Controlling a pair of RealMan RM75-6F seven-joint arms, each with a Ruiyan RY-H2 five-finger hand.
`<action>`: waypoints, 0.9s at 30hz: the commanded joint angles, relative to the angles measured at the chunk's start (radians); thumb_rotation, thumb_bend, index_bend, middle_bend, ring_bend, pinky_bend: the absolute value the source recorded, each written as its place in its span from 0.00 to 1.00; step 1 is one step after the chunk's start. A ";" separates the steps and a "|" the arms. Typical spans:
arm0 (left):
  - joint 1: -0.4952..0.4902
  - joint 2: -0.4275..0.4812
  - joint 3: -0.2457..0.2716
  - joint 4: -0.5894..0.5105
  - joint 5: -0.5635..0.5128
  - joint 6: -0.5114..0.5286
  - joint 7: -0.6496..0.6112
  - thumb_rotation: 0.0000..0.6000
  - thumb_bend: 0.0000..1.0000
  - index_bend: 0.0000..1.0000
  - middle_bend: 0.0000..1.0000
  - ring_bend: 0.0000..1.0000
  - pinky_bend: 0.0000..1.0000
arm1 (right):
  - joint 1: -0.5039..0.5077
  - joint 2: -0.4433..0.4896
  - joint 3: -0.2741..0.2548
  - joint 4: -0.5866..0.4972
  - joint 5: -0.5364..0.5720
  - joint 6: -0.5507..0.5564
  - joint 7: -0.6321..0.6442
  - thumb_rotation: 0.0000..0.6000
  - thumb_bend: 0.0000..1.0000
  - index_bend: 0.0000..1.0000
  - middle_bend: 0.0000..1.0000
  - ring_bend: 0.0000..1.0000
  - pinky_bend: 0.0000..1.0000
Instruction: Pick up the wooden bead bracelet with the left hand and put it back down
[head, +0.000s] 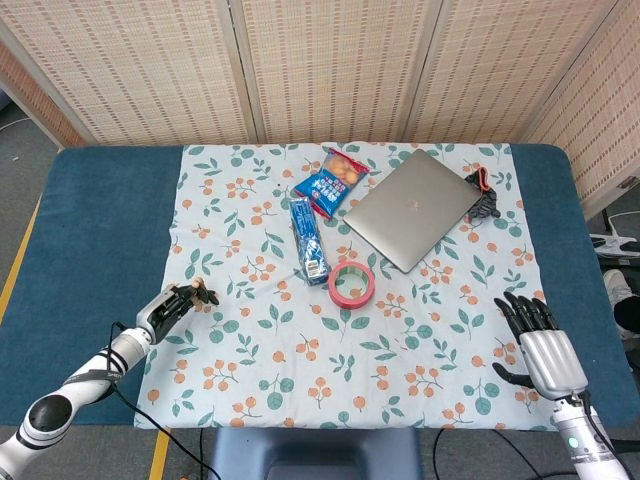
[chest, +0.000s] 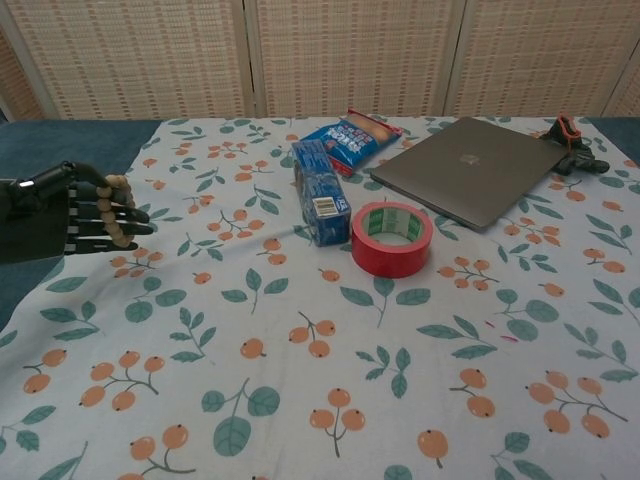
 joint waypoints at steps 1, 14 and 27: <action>0.000 0.001 -0.001 -0.001 -0.003 -0.006 0.005 0.51 0.85 0.60 0.45 0.13 0.01 | 0.000 -0.001 0.001 0.001 0.000 0.001 0.000 0.93 0.12 0.00 0.00 0.00 0.00; 0.003 0.009 -0.011 -0.010 -0.013 -0.062 0.064 1.00 1.00 0.60 0.44 0.11 0.01 | -0.003 0.003 0.002 -0.001 -0.005 0.010 0.008 0.93 0.13 0.00 0.00 0.00 0.00; 0.047 -0.045 -0.011 -0.051 0.145 0.069 0.271 1.00 1.00 0.57 0.43 0.11 0.01 | -0.002 0.003 0.000 -0.001 -0.009 0.007 0.009 0.93 0.13 0.00 0.00 0.00 0.00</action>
